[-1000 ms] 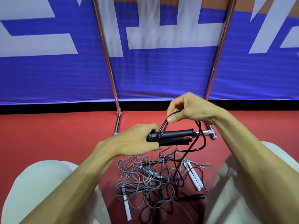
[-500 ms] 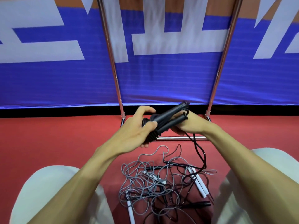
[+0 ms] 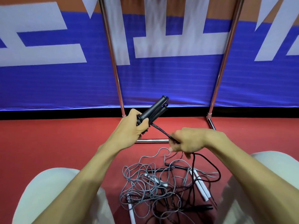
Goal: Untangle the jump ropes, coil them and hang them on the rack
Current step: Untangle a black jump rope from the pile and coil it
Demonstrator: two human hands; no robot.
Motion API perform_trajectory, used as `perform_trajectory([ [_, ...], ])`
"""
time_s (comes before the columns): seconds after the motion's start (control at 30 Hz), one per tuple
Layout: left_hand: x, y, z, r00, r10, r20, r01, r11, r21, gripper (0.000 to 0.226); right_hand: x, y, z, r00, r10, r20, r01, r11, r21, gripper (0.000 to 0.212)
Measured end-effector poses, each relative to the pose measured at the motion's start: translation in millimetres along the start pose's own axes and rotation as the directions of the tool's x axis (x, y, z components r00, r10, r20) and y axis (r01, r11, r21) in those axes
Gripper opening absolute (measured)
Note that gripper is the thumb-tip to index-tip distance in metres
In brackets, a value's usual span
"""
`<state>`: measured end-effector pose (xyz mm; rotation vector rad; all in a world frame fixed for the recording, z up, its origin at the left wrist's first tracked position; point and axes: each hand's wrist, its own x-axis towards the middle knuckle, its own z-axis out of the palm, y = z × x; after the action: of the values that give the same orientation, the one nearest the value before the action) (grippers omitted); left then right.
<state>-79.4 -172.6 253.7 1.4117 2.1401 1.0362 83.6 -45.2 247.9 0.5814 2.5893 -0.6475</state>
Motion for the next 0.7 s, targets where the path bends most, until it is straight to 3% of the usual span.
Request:
perform_trajectory([
  [0.07,2,-5,-1,1.000,-0.011,0.014,0.010,0.998,0.064,0.022,-5,0,-1,0.999,-0.033,-0.009,0.033,0.999,-0.010,0.004],
  [0.17,5,-11,-4,0.997,-0.044,0.060,0.036,0.991,0.126,0.024,-11,1,-5,0.981,-0.146,-0.130,0.135,0.987,-0.091,0.015],
  [0.33,7,-13,-6,0.977,0.015,0.211,-0.063,0.974,0.220,0.048,-11,1,-11,0.844,-0.378,-0.379,0.339,0.926,-0.168,0.017],
  [0.4,6,-10,-4,0.970,0.036,0.240,-0.097,0.963,0.251,0.036,-12,0,-14,0.765,-0.409,-0.498,0.333,0.913,-0.237,0.018],
  [0.5,2,-5,-2,0.971,0.032,0.238,-0.094,0.962,0.255,0.025,-15,-2,-19,0.653,-0.371,-0.661,0.278,0.928,-0.246,0.020],
  [0.63,-5,2,4,0.962,0.047,0.269,-0.121,0.957,0.265,0.044,-18,0,-21,0.488,-0.262,-0.833,0.234,0.958,-0.164,0.019],
  [0.7,-7,4,10,0.965,0.048,0.259,-0.112,0.964,0.239,0.050,-19,0,-22,0.459,-0.151,-0.876,0.182,0.981,-0.074,0.029],
])
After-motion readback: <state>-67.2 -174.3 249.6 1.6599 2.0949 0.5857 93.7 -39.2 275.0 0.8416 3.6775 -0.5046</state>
